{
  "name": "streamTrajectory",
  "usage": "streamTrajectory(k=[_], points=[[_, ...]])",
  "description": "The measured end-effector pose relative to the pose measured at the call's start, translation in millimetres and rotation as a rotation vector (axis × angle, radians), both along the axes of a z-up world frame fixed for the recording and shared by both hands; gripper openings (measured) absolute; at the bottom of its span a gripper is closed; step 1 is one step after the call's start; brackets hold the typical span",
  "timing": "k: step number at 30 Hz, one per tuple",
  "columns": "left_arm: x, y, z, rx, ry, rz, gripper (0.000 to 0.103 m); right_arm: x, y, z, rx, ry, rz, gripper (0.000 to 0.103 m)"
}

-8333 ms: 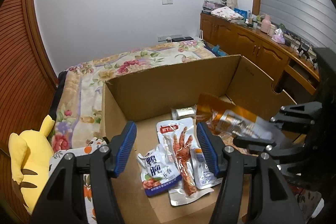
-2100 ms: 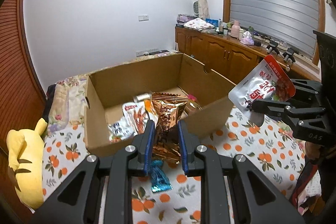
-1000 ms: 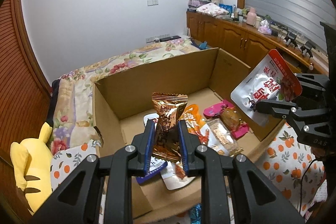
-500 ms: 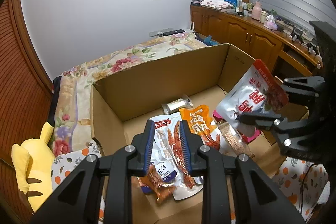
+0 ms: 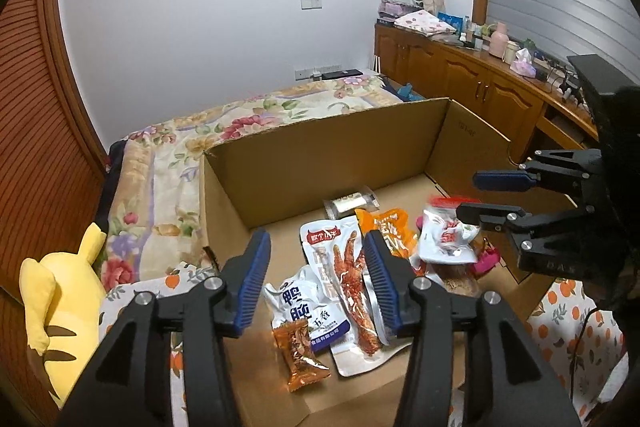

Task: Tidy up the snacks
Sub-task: 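Carry both snacks over the box and open both tools to release them, then move the left tool back to the blue candy beside the box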

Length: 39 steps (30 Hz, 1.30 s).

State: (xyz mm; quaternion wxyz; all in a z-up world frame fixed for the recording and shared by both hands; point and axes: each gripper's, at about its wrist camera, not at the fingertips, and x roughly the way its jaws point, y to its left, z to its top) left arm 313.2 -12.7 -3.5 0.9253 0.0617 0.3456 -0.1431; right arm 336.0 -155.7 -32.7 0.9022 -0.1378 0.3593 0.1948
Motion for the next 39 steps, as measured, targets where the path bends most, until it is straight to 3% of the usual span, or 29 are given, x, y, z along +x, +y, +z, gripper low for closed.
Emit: streamTrajectory(k=[4, 9, 15, 23, 39], points=[[-7, 2, 1, -0.012, -0.003, -0.006, 0.053, -1, 1, 2, -0.005, -0.006, -0.015, 0.045], [-19, 5, 6, -0.026, -0.038, 0.003, 0.070, -7, 0, 7, 0.022, -0.021, -0.036, 0.051], [-31, 9, 9, -0.055, -0.044, 0.026, 0.070, -21, -6, 16, 0.067, -0.048, -0.061, 0.055], [-55, 9, 11, -0.055, -0.054, 0.026, 0.070, -46, -11, 30, 0.088, -0.115, -0.095, 0.077], [-133, -2, 6, -0.060, -0.074, 0.004, 0.071, -127, -20, 48, 0.138, -0.181, -0.108, 0.078]])
